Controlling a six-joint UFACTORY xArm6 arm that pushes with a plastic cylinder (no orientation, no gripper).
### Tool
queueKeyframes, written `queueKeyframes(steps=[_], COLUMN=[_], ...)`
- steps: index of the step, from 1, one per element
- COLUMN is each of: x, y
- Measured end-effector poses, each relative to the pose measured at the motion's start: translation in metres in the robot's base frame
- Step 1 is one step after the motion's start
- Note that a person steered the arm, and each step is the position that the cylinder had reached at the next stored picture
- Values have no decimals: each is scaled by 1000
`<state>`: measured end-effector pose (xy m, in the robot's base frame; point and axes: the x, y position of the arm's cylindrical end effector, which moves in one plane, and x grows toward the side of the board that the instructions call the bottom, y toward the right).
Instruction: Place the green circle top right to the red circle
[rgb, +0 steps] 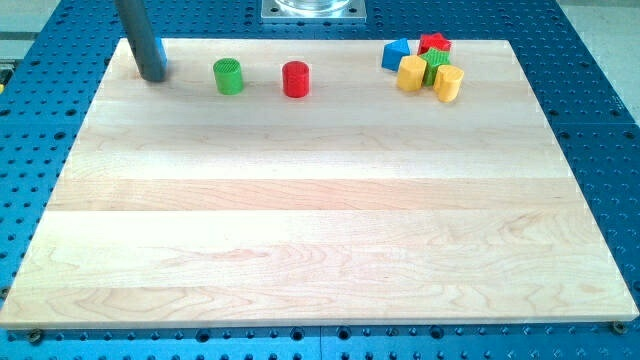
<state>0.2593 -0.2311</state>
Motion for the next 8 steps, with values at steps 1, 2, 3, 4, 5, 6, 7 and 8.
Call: queueKeyframes(steps=[1,2,3,4,5,6,7,8], x=[0,50,73,71,60,41,56,85], y=[24,29,38,33,8,73,113,63])
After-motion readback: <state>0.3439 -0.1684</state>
